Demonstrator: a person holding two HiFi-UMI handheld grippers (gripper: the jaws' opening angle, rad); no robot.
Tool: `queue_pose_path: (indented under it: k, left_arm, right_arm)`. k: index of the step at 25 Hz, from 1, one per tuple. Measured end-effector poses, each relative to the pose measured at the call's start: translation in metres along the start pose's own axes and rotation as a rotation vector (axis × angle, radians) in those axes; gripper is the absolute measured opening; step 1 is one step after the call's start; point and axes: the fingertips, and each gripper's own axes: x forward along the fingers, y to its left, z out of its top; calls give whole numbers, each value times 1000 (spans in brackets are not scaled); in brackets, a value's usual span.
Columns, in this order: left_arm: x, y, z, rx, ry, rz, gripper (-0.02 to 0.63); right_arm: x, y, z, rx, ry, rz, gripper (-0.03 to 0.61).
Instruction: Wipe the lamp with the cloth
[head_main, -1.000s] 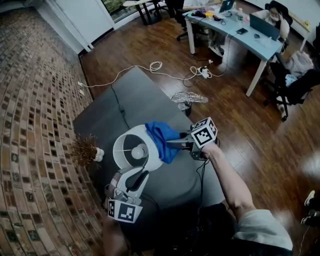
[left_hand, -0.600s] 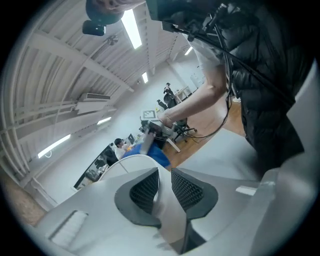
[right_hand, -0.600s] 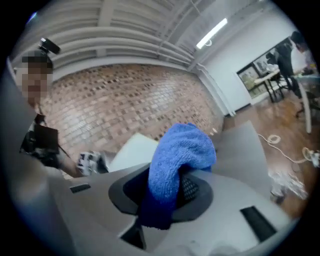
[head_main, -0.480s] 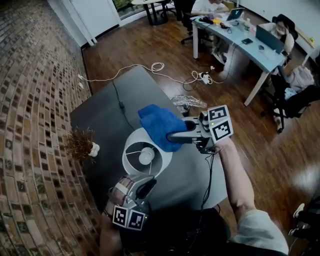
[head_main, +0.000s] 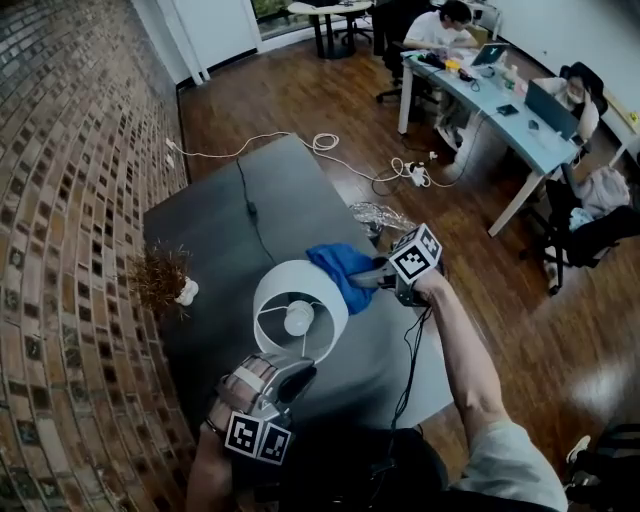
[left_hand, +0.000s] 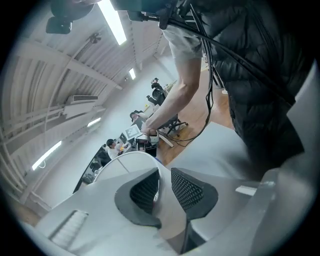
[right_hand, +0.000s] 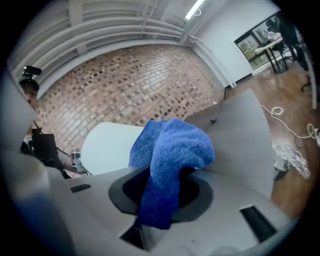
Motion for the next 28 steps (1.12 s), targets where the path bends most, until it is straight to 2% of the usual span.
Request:
queue_pose_path:
  k: [2, 4, 7, 9, 12, 15, 17, 21, 25, 28]
  left_arm:
    - [2, 0, 3, 10, 2, -3, 86]
    - [5, -1, 7, 25, 5, -14, 86]
    - [10, -1, 11, 43, 11, -28, 86]
    - [12, 0, 12, 53, 15, -38, 86]
    - [13, 1, 14, 59, 18, -44, 86]
    - [15, 3, 16, 52, 18, -42, 86]
    - [15, 2, 15, 48, 18, -47, 86]
    - [15, 0, 15, 51, 18, -56, 86]
    - [15, -2, 17, 57, 18, -59, 86]
    - [15, -1, 17, 55, 17, -57, 86]
  right_arm:
    - [-4, -24, -14, -1, 57, -104, 96]
    - [-12, -33, -19, -60, 120, -202, 95]
    - [-27, -2, 19, -273, 136, -266, 95]
    - [-34, 47, 64, -469, 91, -233, 95]
    - [-36, 134, 118, -753, 49, -105, 95]
    - [-23, 168, 124, -909, 167, -33, 95]
    - [-7, 160, 114, -912, 268, -24, 95]
    - [16, 122, 108, -807, 369, -43, 95]
    - [33, 67, 100, -747, 462, -130, 95]
    - [44, 25, 95, -725, 510, -228, 95]
